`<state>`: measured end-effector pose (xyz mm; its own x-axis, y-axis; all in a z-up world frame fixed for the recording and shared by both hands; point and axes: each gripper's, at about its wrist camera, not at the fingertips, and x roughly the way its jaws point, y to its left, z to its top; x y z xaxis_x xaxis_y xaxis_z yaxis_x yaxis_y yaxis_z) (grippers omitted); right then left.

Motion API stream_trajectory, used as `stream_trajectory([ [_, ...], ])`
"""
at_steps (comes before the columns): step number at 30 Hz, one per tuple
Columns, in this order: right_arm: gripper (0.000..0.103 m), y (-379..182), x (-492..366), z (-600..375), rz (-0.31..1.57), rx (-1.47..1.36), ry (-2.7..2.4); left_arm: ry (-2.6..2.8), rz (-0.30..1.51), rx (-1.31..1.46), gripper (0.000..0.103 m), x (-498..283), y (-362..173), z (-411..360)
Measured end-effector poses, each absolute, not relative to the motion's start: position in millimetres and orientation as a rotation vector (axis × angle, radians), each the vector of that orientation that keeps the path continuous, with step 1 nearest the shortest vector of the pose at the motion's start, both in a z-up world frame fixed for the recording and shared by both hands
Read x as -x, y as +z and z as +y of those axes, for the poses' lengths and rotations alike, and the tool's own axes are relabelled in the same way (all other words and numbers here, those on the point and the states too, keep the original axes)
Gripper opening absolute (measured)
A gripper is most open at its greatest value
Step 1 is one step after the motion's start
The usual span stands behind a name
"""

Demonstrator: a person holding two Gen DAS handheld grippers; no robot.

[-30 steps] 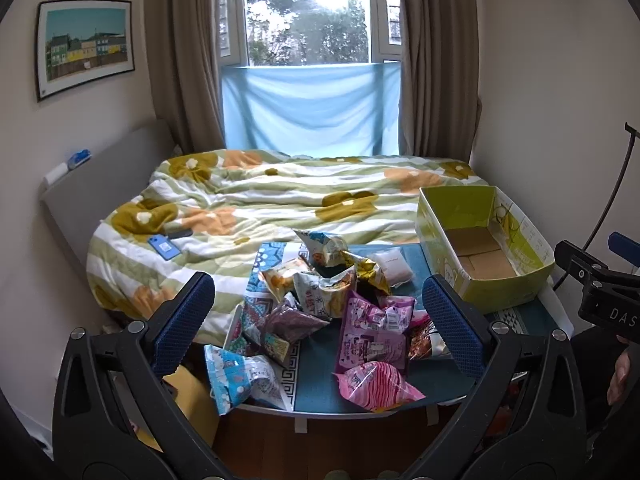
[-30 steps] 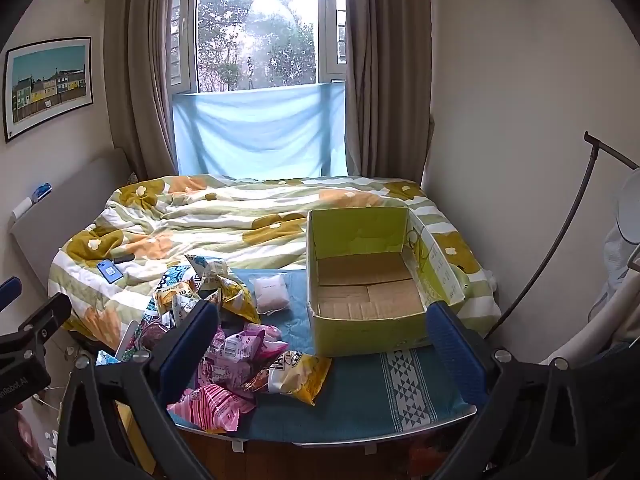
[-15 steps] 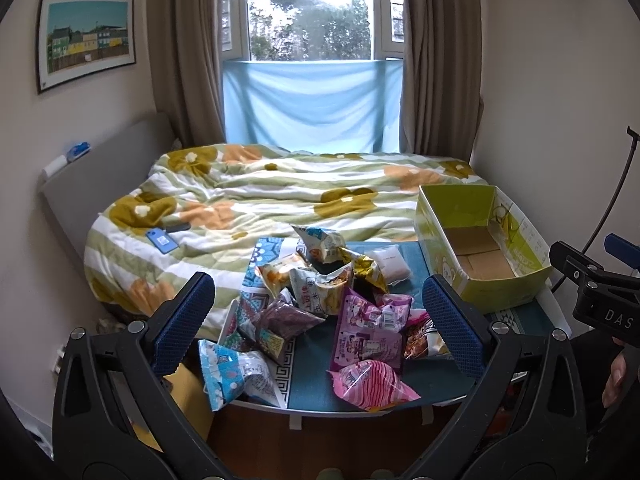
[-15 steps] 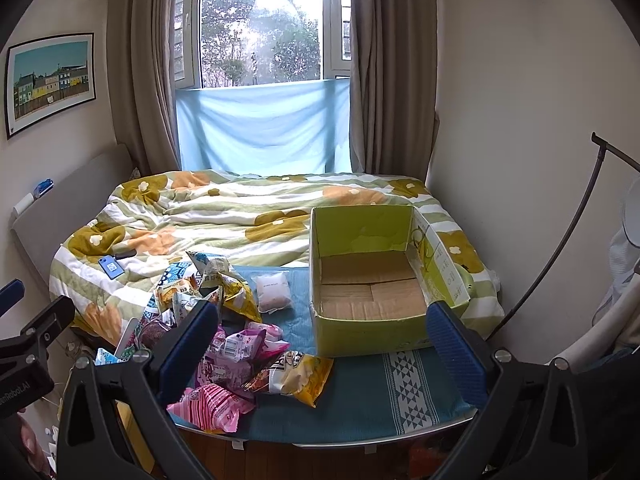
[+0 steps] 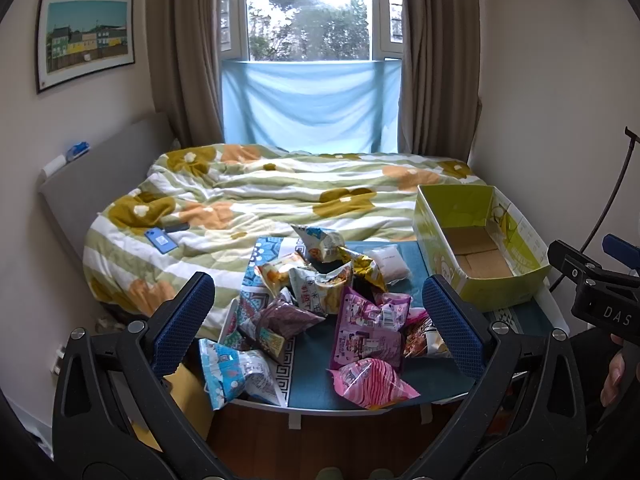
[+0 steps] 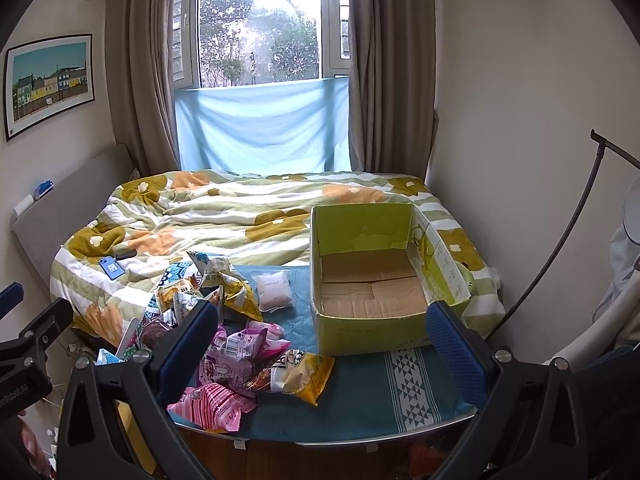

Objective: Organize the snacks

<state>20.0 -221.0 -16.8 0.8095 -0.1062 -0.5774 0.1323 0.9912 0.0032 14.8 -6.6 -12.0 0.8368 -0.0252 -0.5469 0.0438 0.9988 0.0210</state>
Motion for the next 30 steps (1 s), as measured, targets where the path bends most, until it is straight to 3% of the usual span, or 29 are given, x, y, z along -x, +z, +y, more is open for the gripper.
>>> stream_trajectory([
  [30,0.103,-17.4,-19.7,-220.9,0.615,-0.048,-0.127,-0.034,0.584,-0.033,0.102,-13.1,-9.8,-5.5],
])
